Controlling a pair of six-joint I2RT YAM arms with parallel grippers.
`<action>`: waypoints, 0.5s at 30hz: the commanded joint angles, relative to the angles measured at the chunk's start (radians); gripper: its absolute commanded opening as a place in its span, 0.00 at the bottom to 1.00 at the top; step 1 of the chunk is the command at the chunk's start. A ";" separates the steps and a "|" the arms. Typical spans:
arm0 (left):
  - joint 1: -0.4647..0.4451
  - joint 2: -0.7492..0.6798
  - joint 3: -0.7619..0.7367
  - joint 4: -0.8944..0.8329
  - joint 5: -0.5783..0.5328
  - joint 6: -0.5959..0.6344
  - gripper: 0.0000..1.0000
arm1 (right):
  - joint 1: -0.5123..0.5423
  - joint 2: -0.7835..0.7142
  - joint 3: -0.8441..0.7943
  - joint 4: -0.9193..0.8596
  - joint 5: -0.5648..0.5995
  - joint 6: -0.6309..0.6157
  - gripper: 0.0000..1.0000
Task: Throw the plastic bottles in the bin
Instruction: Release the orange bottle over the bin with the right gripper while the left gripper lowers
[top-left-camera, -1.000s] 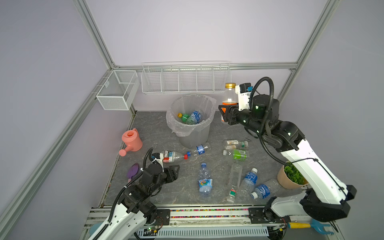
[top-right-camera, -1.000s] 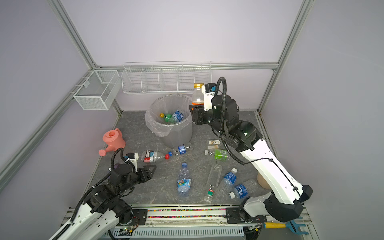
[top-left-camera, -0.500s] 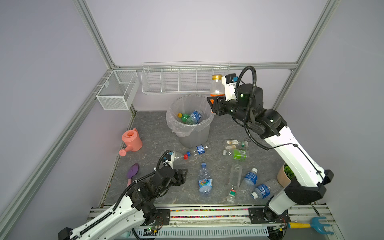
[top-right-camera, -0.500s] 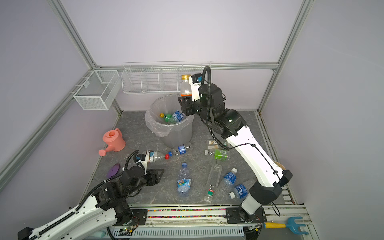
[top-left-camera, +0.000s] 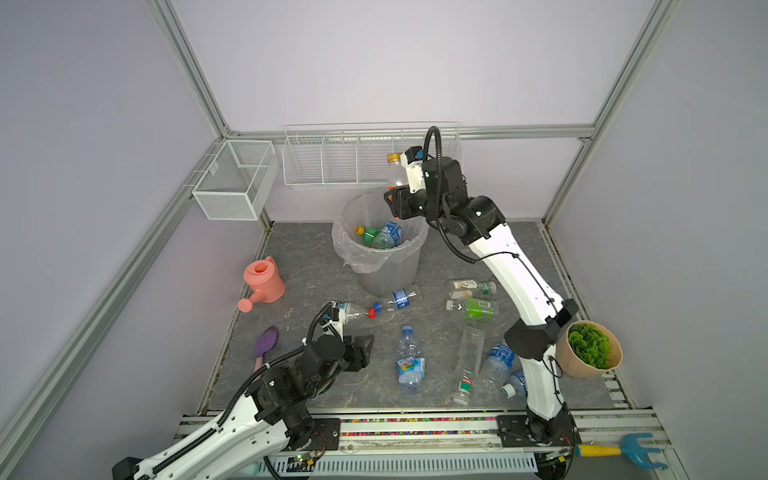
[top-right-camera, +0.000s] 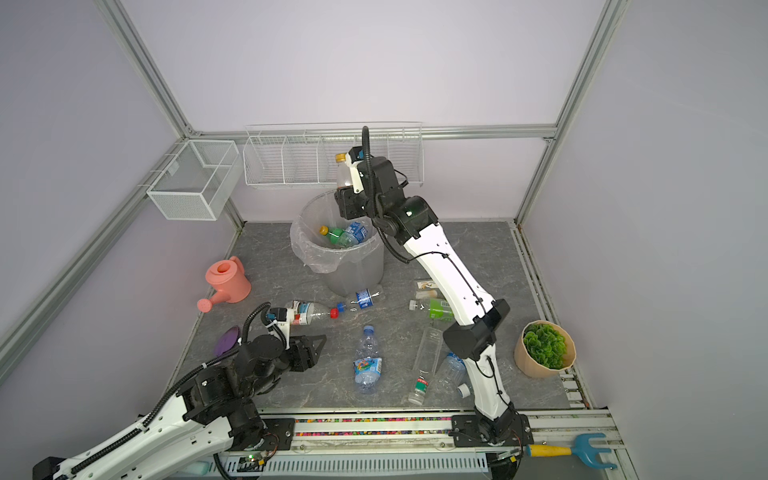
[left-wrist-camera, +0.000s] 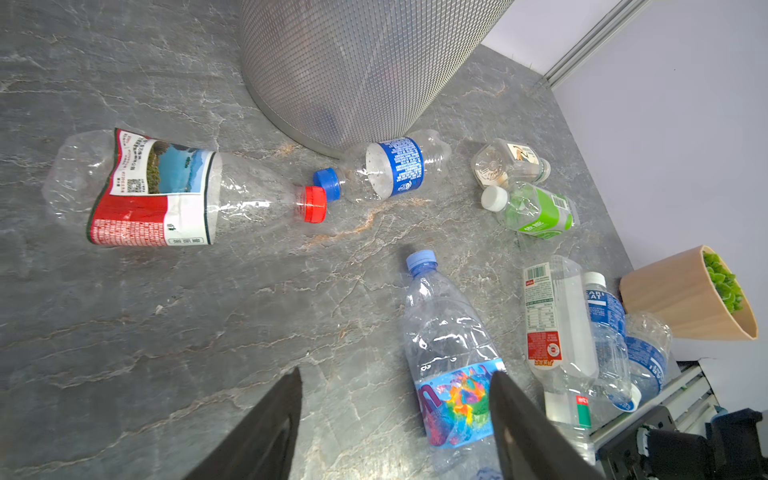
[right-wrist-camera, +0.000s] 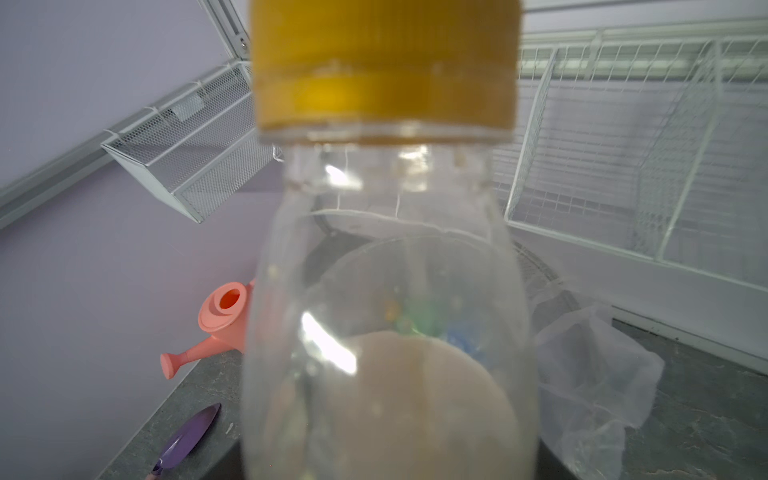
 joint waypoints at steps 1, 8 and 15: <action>-0.004 -0.023 0.035 -0.045 -0.034 -0.001 0.71 | -0.039 0.049 0.054 -0.110 -0.095 0.045 0.87; -0.006 -0.032 0.031 -0.047 -0.042 0.002 0.71 | -0.039 -0.083 -0.115 -0.009 -0.101 0.054 0.91; -0.005 -0.002 0.032 -0.023 -0.032 0.001 0.71 | -0.037 -0.164 -0.156 0.001 -0.100 0.050 0.91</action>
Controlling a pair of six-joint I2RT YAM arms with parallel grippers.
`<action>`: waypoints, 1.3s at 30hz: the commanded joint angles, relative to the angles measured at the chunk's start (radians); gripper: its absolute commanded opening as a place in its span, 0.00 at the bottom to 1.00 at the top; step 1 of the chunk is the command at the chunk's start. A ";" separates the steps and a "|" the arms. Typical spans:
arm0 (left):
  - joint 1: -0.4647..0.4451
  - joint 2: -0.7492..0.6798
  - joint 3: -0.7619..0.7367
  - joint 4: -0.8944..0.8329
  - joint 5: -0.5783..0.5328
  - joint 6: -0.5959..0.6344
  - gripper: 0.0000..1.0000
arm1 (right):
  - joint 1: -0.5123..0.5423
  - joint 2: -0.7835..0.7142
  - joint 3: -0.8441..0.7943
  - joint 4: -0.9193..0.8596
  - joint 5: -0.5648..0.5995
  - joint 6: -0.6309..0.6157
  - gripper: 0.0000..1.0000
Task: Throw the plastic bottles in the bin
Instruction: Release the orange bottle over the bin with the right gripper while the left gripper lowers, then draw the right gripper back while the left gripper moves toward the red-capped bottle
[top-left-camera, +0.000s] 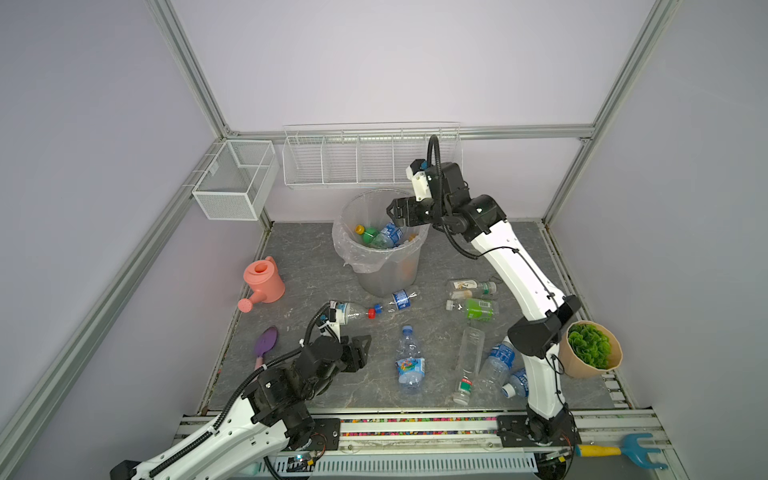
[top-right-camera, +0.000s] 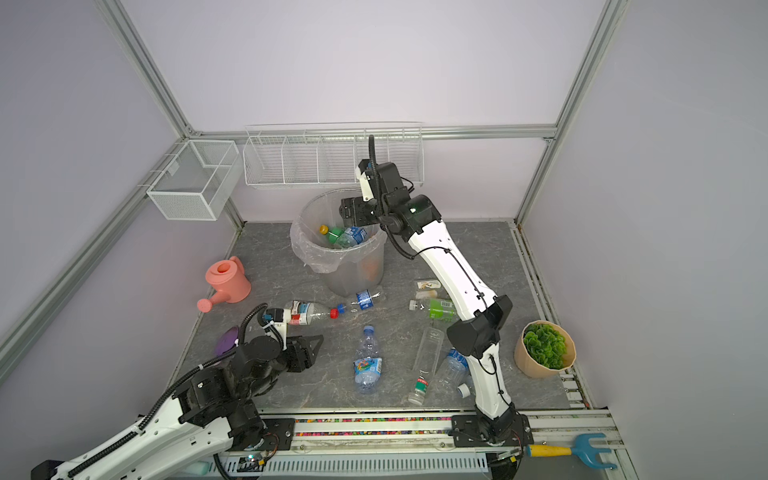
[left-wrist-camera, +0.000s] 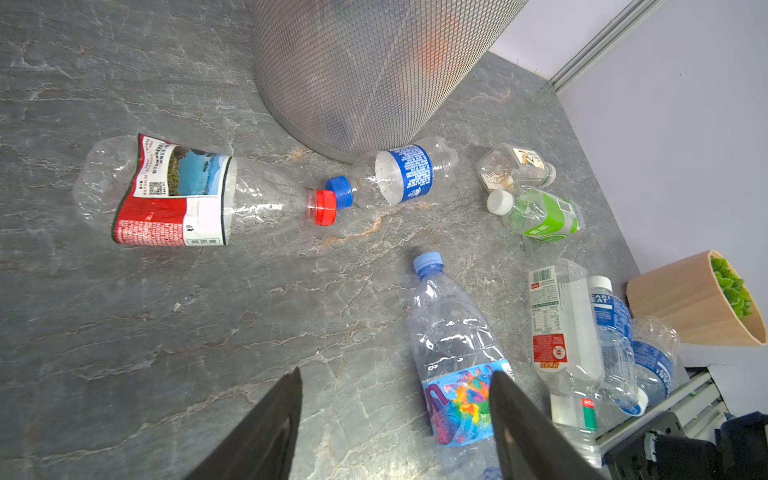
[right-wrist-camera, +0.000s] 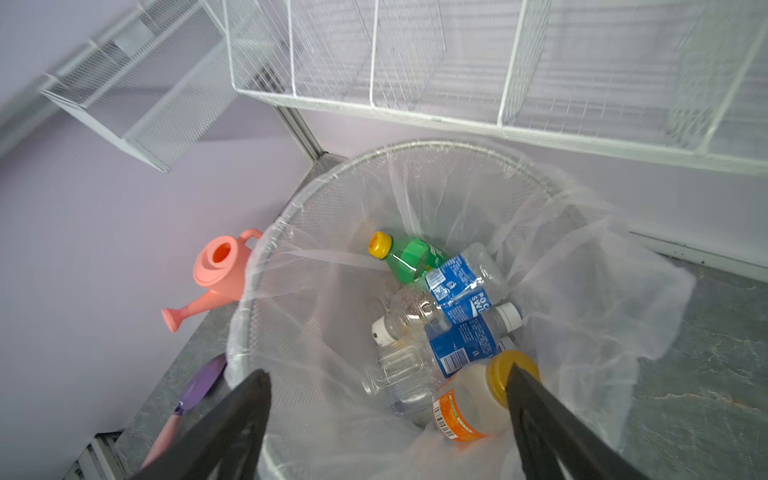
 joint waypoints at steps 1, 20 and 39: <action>-0.005 0.004 0.026 0.005 -0.015 0.001 0.71 | 0.007 -0.071 -0.027 0.053 -0.011 0.003 0.91; -0.008 0.032 0.039 0.000 -0.029 0.005 0.75 | 0.026 -0.347 -0.298 0.156 0.034 -0.030 0.91; -0.031 0.180 0.068 0.062 -0.020 -0.007 0.85 | 0.005 -0.640 -0.686 0.244 0.180 -0.090 0.97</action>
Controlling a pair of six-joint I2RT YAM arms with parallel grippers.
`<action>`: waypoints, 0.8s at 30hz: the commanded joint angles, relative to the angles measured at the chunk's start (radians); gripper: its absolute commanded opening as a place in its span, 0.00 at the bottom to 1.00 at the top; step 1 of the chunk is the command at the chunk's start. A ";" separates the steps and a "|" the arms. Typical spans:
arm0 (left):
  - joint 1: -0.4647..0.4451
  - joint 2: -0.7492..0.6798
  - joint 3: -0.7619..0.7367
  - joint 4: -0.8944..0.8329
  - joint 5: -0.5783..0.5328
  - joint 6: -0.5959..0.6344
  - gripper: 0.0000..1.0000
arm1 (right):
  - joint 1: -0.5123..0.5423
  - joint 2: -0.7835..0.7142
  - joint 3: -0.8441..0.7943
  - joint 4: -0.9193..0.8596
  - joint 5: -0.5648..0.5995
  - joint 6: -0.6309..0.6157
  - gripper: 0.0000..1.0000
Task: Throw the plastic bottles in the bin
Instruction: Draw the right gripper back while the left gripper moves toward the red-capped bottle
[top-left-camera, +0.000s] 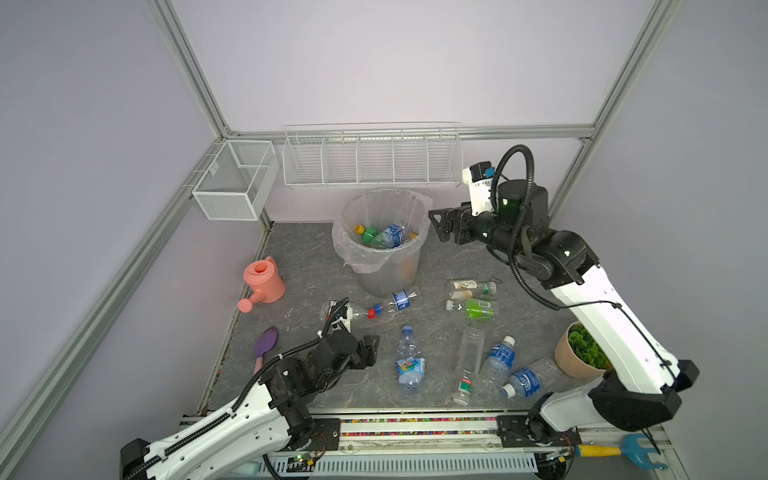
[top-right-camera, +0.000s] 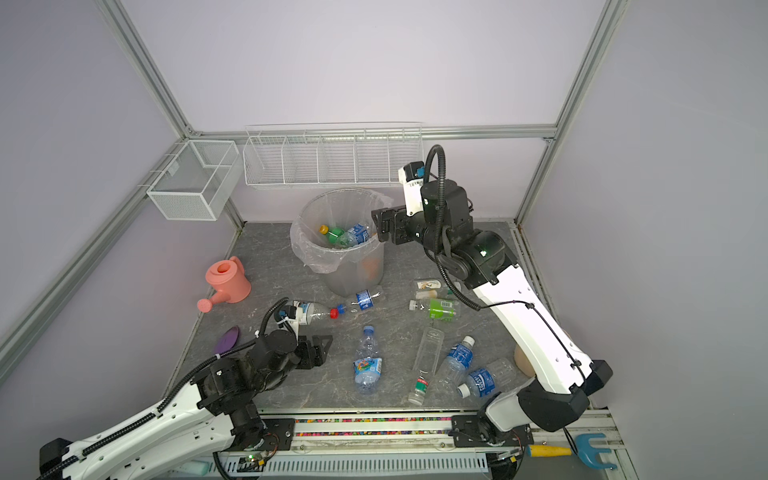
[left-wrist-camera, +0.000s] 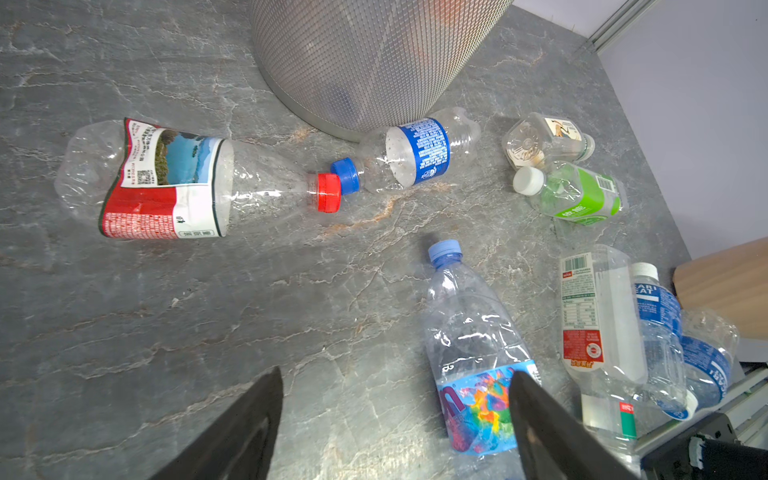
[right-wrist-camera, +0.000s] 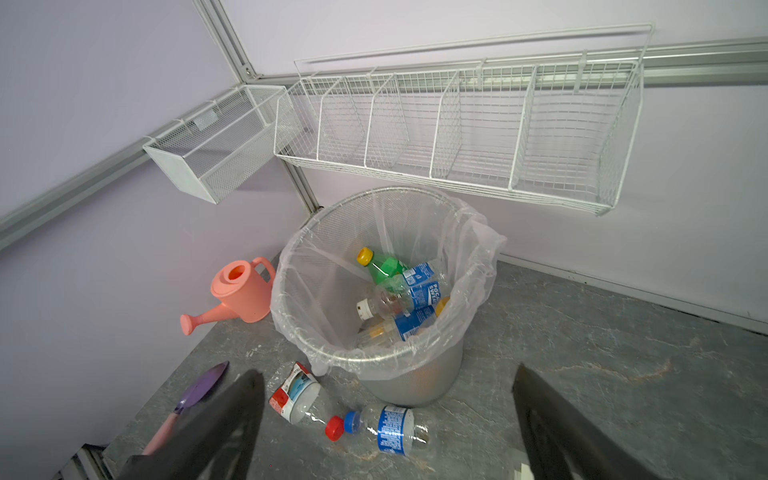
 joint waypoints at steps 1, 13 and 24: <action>-0.013 0.029 0.040 0.036 -0.006 -0.008 0.85 | -0.012 -0.049 -0.056 0.037 0.044 -0.028 0.97; -0.052 0.169 0.070 0.093 0.005 -0.002 0.85 | -0.048 -0.129 -0.195 0.051 0.054 -0.016 0.98; -0.056 0.270 0.116 0.115 0.024 0.036 0.86 | -0.076 -0.173 -0.284 0.059 0.043 0.004 0.98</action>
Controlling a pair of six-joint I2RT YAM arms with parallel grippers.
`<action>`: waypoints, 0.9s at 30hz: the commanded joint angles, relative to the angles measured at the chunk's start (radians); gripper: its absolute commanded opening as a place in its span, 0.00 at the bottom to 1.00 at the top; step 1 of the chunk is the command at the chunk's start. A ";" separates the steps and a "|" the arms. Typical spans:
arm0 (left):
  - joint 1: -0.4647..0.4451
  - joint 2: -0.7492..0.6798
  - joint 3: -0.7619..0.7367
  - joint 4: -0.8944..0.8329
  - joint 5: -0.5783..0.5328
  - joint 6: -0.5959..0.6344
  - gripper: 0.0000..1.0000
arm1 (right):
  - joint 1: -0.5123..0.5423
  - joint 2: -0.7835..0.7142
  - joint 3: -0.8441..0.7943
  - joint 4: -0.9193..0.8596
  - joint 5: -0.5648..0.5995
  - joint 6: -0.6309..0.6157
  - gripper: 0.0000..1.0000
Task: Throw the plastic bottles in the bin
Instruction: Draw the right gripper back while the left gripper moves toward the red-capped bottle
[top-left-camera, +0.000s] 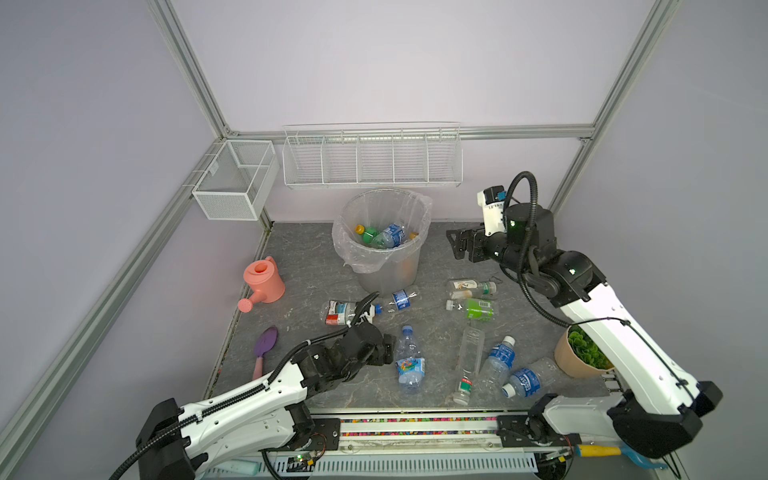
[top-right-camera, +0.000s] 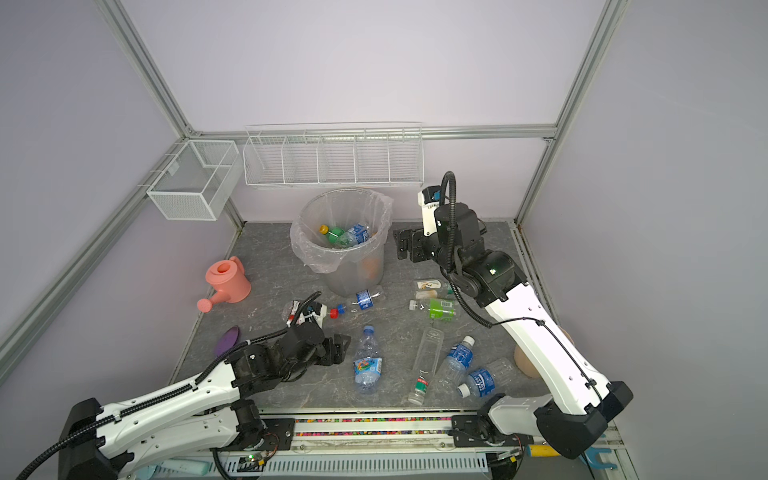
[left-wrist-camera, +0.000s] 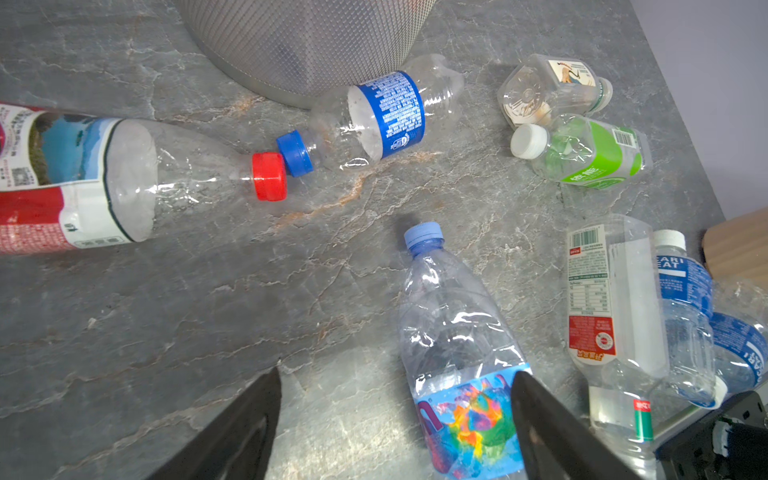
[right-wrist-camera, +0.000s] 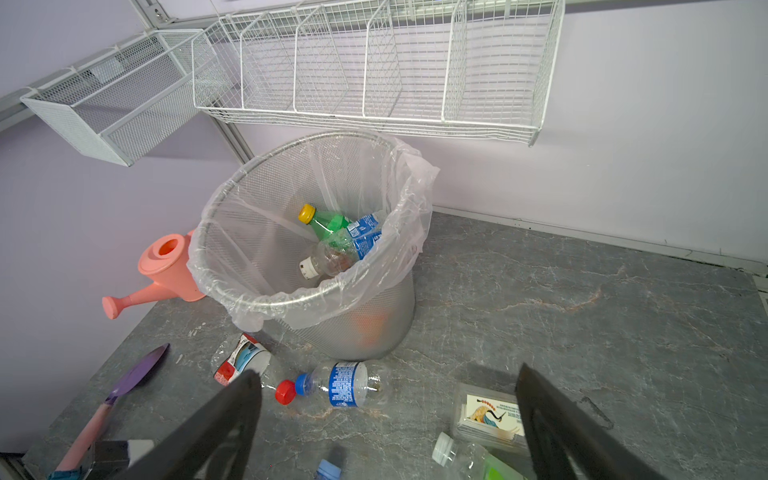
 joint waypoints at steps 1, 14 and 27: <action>-0.006 0.016 0.048 0.010 -0.005 0.027 0.87 | -0.010 -0.029 -0.017 0.021 0.002 0.009 0.98; 0.113 0.009 0.132 -0.144 -0.123 0.191 1.00 | -0.030 -0.062 -0.087 0.022 -0.003 0.024 0.98; 0.712 0.071 0.116 -0.016 0.270 0.236 0.99 | -0.046 -0.117 -0.161 0.017 -0.007 0.049 0.98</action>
